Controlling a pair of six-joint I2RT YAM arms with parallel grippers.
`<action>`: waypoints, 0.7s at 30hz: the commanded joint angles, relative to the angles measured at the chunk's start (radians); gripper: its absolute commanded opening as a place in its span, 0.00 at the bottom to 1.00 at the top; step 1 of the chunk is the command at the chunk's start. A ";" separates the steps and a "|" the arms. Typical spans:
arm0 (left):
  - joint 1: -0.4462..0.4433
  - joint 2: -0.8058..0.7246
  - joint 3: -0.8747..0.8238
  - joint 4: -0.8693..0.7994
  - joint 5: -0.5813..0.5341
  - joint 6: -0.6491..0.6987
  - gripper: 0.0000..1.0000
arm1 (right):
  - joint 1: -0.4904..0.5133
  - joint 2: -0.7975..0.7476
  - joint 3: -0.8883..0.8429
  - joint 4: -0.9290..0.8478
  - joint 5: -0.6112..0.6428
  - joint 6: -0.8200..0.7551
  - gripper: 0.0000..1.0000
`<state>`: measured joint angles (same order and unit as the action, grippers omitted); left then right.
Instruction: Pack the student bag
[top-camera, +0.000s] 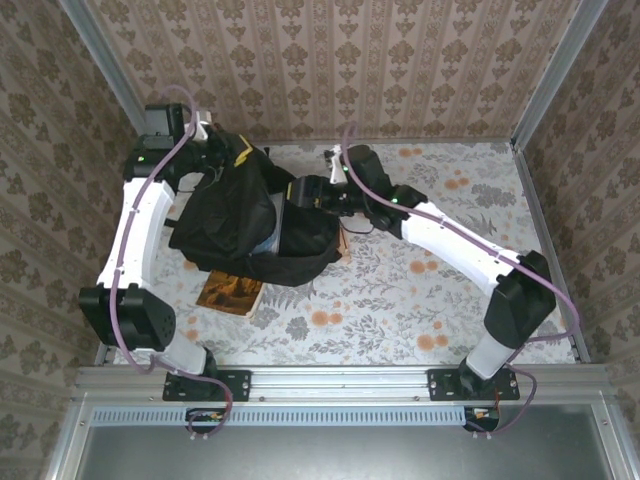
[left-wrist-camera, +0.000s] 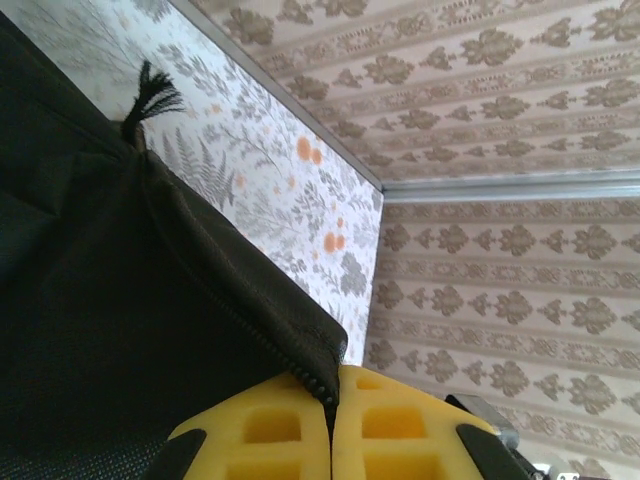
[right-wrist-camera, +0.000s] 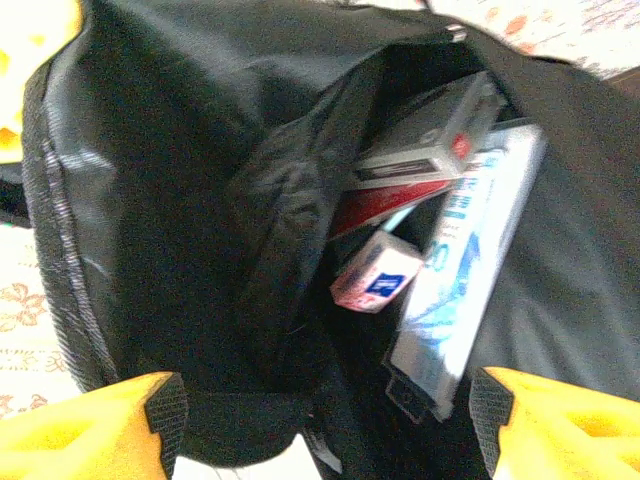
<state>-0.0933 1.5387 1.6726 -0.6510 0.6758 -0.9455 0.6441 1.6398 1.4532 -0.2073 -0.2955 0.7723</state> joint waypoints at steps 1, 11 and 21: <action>0.020 -0.054 0.013 0.022 -0.090 0.069 0.06 | -0.034 -0.031 -0.068 -0.020 0.016 -0.022 0.76; 0.023 -0.095 0.094 -0.106 -0.479 0.264 0.06 | -0.101 0.026 -0.242 -0.092 0.083 0.056 0.71; 0.047 -0.020 0.223 -0.178 -0.643 0.345 0.07 | -0.103 0.181 -0.265 -0.035 0.020 0.105 0.72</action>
<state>-0.0521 1.5112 1.8305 -0.8577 0.1425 -0.6697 0.5377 1.8008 1.1919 -0.2604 -0.2546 0.8558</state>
